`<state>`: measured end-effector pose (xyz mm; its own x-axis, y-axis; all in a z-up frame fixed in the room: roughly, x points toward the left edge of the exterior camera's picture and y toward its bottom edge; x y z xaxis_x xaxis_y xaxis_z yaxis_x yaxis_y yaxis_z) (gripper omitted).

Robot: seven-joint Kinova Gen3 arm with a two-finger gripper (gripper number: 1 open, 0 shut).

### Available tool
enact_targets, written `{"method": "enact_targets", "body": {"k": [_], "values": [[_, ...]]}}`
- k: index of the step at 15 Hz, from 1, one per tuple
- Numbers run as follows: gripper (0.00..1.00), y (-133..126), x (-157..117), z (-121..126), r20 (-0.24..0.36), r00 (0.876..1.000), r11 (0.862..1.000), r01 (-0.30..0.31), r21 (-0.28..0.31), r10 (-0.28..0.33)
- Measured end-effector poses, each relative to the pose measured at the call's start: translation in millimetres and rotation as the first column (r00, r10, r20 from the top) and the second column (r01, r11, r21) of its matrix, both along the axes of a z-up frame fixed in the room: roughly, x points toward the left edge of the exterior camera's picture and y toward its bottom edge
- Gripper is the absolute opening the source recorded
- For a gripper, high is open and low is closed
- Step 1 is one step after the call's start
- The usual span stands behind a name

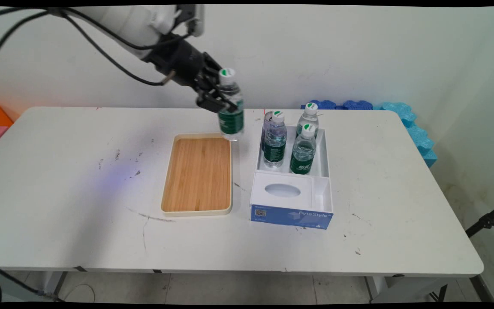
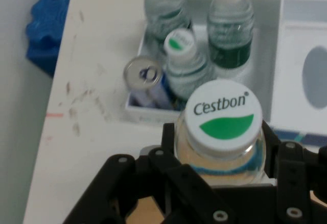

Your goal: Place the picked object on the tray

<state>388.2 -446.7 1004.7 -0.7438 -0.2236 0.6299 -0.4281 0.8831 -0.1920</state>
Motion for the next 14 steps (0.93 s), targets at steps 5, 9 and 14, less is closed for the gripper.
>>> {"method": "enact_targets", "body": {"k": [5,9,14], "values": [[0.00,-5,52,-9,0.023,0.999,0.999,-0.031,-0.012,0.031],[0.00,-17,82,-31,0.036,0.998,0.998,-0.056,-0.016,0.056],[0.00,-32,94,-64,0.022,0.996,0.996,-0.092,0.005,0.092]]}}
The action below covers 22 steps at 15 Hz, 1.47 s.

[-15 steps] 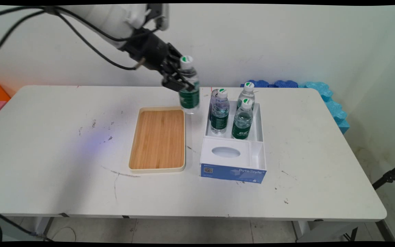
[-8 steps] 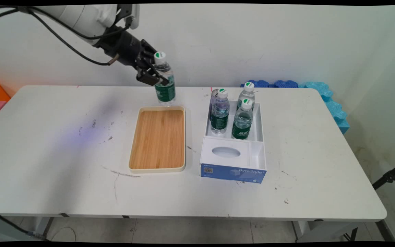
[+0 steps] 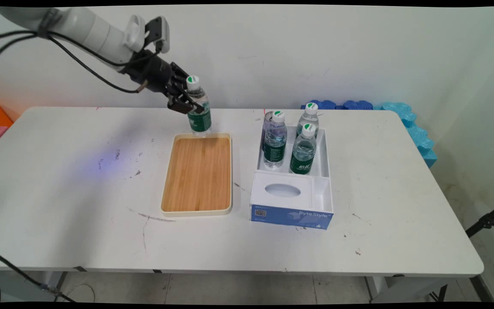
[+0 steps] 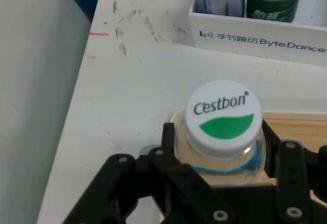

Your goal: Place the picked object on the tray

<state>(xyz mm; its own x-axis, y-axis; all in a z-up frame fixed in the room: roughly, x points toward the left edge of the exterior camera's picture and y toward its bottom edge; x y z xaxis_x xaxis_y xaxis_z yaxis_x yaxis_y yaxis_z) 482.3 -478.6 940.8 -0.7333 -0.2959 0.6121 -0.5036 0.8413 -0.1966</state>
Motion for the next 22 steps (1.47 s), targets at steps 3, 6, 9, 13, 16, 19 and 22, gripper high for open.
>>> {"method": "enact_targets", "body": {"k": [3,6,9,13,16,19,22], "values": [[0.00,-9,0,-21,-0.019,1.000,1.000,-0.017,0.020,0.018],[0.00,-16,-2,-37,-0.031,0.999,0.999,-0.026,0.034,0.027],[0.00,-21,-4,-48,-0.035,0.999,0.999,-0.030,0.043,0.032],[0.00,-27,-7,-64,-0.041,0.998,0.998,-0.038,0.054,0.040],[0.00,-30,-8,-71,-0.046,0.998,0.997,-0.044,0.060,0.046],[1.00,-30,-9,-77,-0.050,0.997,0.997,-0.049,0.065,0.052],[1.00,-29,-8,-79,-0.053,0.997,0.997,-0.048,0.068,0.052]]}}
